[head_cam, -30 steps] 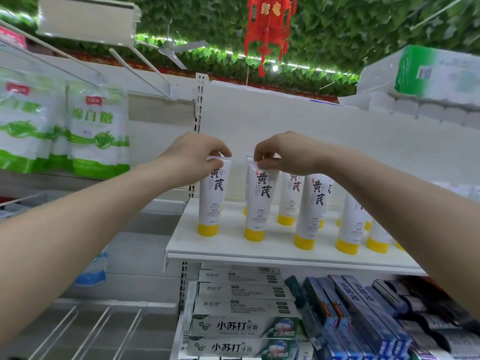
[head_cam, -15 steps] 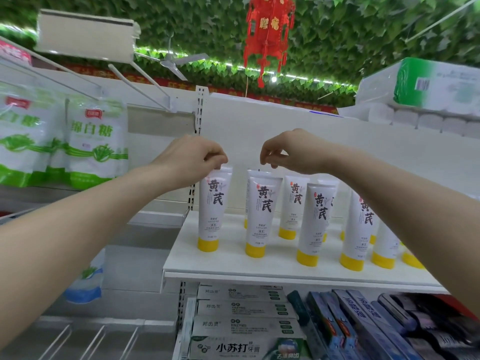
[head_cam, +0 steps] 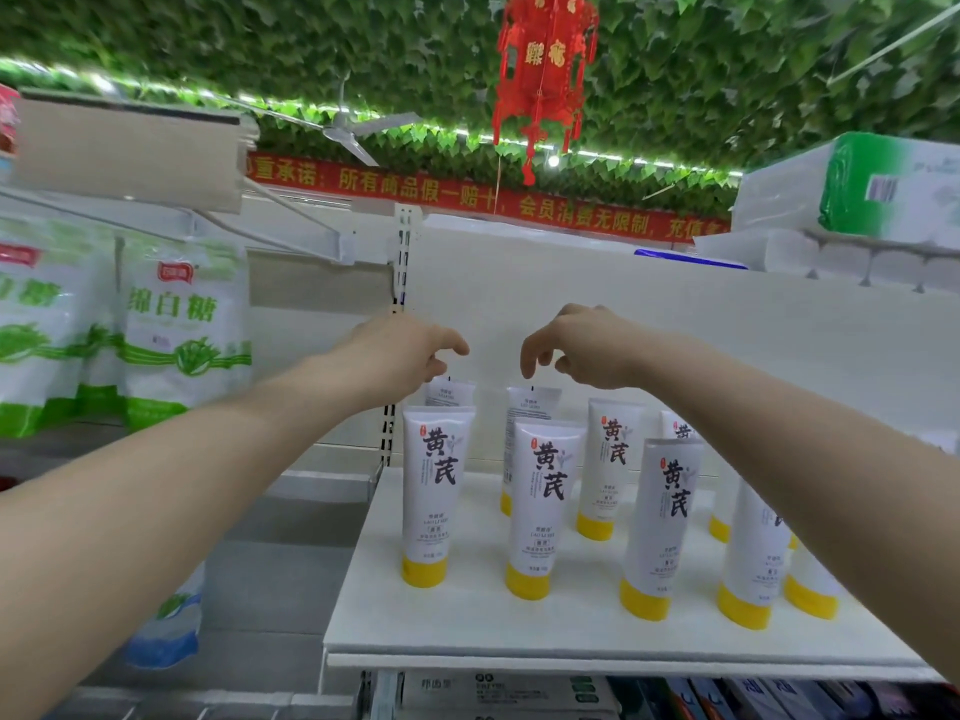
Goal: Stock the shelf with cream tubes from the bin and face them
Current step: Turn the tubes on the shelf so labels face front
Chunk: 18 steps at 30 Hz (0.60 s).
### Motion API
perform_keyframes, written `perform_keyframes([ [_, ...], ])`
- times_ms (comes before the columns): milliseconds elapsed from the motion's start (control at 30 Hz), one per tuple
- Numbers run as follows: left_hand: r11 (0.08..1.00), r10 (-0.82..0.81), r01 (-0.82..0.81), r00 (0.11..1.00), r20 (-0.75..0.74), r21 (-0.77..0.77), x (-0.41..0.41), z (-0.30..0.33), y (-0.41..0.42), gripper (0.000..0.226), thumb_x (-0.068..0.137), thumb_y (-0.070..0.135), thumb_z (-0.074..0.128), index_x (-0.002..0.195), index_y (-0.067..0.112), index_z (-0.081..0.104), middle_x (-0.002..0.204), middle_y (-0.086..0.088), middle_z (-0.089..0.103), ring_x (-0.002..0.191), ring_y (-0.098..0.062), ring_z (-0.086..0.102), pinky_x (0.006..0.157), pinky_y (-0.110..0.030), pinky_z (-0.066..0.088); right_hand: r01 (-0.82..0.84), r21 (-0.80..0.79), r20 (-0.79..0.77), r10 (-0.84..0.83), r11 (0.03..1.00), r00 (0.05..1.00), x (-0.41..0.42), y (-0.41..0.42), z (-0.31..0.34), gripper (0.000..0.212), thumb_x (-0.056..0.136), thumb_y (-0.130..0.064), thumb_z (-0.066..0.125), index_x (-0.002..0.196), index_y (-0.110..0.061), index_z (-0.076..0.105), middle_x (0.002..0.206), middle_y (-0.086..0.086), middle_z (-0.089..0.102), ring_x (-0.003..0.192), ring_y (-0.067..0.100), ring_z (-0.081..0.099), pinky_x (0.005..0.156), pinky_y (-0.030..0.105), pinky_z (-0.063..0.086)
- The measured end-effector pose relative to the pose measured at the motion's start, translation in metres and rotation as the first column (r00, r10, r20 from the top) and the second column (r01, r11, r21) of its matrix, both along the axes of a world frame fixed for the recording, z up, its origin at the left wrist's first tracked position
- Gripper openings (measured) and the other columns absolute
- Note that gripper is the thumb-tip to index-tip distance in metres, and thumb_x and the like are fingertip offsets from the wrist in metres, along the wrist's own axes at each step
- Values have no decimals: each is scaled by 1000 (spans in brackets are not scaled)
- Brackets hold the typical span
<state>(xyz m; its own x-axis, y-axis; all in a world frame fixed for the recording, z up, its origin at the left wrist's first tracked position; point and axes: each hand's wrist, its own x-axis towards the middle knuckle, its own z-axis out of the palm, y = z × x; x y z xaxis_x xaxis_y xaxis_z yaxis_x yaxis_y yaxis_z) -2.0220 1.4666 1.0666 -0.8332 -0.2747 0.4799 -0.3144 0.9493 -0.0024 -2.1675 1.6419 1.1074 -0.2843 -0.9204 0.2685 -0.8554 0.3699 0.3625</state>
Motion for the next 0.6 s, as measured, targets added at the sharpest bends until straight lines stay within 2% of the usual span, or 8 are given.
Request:
perform_keyframes([
  [133, 1000, -16, 15, 997, 77, 18, -12, 0, -8, 34, 100, 25, 43, 126, 45, 50, 96, 9, 69, 78, -9, 58, 63, -27, 43, 29, 71, 13, -30, 997, 999, -2, -9, -4, 53, 90, 4, 43, 108, -42, 63, 105, -11, 62, 104, 16, 47, 87, 34, 38],
  [300, 999, -49, 50, 993, 105, -4, -15, -4, -14, 27, 99, 26, 46, 117, 40, 60, 92, 12, 68, 76, -8, 58, 72, -28, 46, 31, 96, 40, -35, 995, 999, -1, -13, -8, 51, 90, 4, 42, 109, -37, 67, 103, -11, 63, 103, 16, 51, 86, 31, 38],
  [400, 997, -78, 79, 993, 89, -10, -13, -6, -15, 25, 99, 26, 46, 117, 34, 61, 97, 5, 68, 80, -14, 52, 74, -27, 41, 16, 91, 62, -22, 996, 998, 3, -14, -6, 47, 90, 3, 44, 109, -32, 69, 103, -8, 65, 102, 17, 53, 89, 33, 44],
  [500, 996, -94, 94, 993, 76, 7, -10, -7, -14, 25, 100, 33, 41, 111, 29, 63, 105, 1, 69, 93, -22, 56, 77, -28, 40, -13, 67, 141, 4, 998, 990, 6, -15, -6, 42, 87, 5, 50, 108, -24, 72, 102, -4, 70, 97, 17, 59, 89, 33, 50],
  [600, 993, -89, 82, 993, 75, 89, -8, -6, -10, 29, 98, 47, 37, 96, 29, 60, 93, 6, 67, 87, -19, 59, 75, -30, 43, -9, 60, 166, -1, 998, 986, 6, -16, -8, 31, 85, -1, 63, 106, -22, 73, 100, -4, 71, 90, 14, 60, 84, 26, 49],
])
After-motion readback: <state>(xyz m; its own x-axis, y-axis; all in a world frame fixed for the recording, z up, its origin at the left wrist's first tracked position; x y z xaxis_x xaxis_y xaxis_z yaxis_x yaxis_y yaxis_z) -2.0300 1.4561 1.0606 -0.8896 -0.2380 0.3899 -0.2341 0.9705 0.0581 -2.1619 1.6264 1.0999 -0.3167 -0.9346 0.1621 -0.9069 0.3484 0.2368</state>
